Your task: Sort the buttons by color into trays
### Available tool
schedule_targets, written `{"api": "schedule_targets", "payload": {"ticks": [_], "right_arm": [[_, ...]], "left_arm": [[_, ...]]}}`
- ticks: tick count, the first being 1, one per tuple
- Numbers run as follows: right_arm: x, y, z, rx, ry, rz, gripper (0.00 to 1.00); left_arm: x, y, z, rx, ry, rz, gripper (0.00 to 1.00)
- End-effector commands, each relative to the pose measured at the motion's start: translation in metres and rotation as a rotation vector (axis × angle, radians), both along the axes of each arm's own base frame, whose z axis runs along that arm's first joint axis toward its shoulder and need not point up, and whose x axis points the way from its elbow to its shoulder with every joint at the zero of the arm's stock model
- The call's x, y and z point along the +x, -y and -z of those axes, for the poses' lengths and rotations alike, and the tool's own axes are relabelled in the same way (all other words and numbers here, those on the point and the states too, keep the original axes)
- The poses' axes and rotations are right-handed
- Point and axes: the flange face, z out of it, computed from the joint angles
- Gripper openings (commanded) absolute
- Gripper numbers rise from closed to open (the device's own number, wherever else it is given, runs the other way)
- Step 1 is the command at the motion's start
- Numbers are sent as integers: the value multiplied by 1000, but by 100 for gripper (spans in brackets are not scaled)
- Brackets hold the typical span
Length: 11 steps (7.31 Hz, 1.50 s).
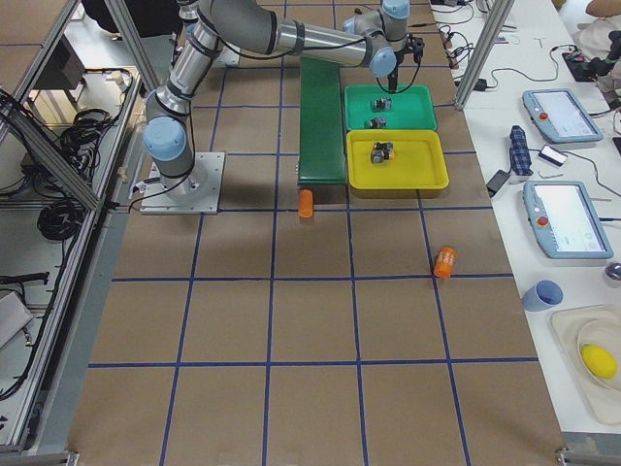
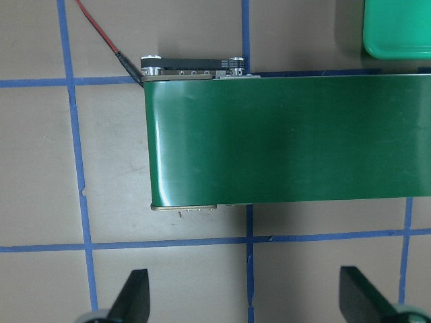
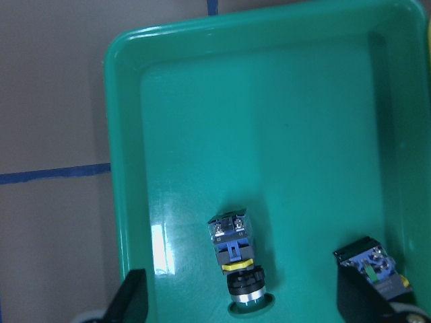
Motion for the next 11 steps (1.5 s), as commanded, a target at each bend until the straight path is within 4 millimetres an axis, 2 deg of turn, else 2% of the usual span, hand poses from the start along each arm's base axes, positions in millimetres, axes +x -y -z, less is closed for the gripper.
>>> {"api": "schedule_targets", "payload": {"ticks": [1,3,5,6,7,9,11], "right_arm": [[-27,-46,-72,65,-99,-65,100],[-50,-102,-124,122,-125,-54,100],[-78,-170,-163,159,-133,-31,100],[-90,-211,-171,194,-145,-35,100],[-107,-236,-172,192,-186,-18,100],[-129,-269,-193,174,-184,-12,100],[-134,-290,-188,204,-187,-23,100]], "left_arm": [[1,0,-1,-2,0,-3,100],[0,-6,-10,-18,5,-15,100],[-4,-10,-17,-40,1,-4,100],[-7,-8,-14,-35,-1,2,100],[-7,-12,-15,-25,-1,3,100],[-7,-13,-15,-24,1,3,100],[-7,-13,-14,-22,1,3,100]]}}
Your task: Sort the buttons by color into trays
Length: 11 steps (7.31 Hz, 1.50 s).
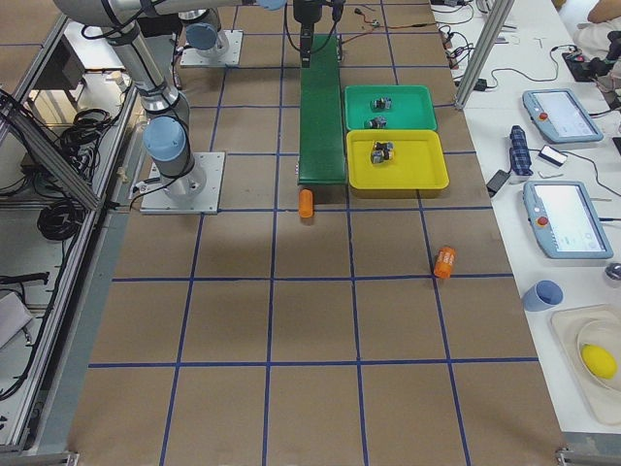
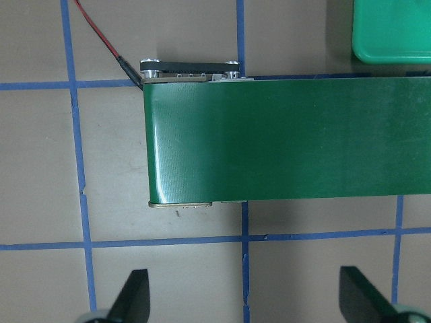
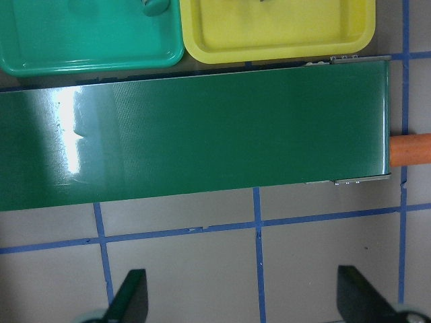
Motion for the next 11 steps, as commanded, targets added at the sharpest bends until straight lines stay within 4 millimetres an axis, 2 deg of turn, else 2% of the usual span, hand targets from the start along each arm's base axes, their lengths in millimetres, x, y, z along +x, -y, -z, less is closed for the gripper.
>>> {"api": "schedule_targets", "payload": {"ticks": [1,3,6,11], "right_arm": [[-5,-22,7,12,4,-48,100],[-7,-22,7,10,7,-135,100],[-37,-3,10,4,28,-189,100],[-33,19,17,-17,61,-177,100]], "left_arm": [[0,0,0,1,1,-1,100],[0,0,2,4,0,-1,100],[0,0,3,7,0,-1,100],[0,1,4,9,0,-3,100]]}}
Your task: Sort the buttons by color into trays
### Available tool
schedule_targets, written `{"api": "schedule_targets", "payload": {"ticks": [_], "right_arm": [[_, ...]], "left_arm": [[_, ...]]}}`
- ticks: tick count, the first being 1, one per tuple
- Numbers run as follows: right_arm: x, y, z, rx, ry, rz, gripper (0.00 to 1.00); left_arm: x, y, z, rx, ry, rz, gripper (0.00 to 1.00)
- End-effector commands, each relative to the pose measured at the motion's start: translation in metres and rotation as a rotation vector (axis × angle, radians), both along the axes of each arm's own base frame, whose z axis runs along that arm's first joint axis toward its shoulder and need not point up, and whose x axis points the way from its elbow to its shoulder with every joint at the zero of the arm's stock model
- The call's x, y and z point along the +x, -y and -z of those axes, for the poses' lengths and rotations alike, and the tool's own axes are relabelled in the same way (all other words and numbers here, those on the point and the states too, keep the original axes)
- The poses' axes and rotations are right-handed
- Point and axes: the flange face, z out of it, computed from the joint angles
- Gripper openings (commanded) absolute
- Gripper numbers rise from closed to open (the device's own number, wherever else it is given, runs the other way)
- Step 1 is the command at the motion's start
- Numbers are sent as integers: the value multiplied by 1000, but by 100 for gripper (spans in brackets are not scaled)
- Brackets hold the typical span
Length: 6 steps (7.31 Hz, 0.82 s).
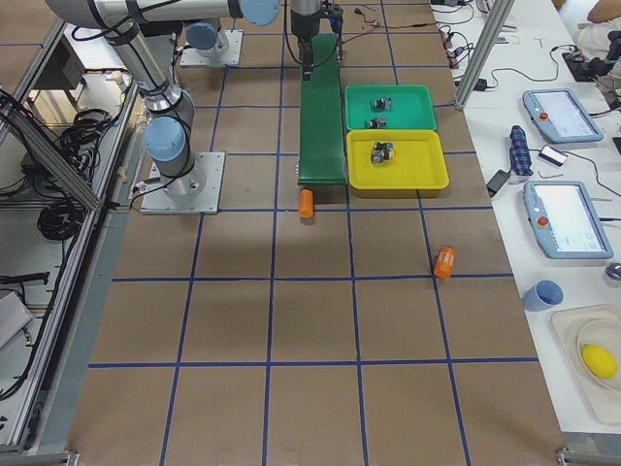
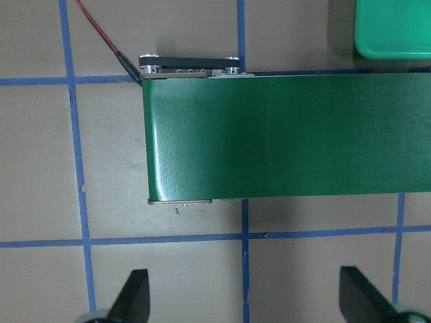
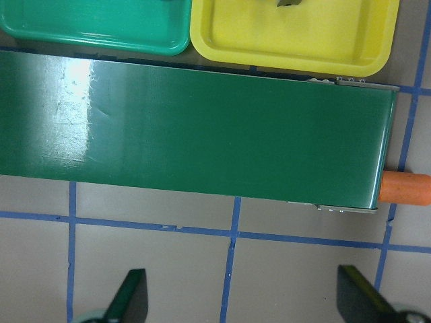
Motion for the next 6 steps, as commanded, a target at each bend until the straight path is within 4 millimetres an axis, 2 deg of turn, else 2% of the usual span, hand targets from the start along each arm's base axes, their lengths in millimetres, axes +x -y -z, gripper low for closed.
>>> {"api": "schedule_targets", "payload": {"ticks": [1,6], "right_arm": [[1,4,1,-7,15,5,100],[1,5,-2,-15,8,5,100]], "left_arm": [[0,-1,-1,-2,0,-1,100],[0,-5,5,3,1,-1,100]]}}
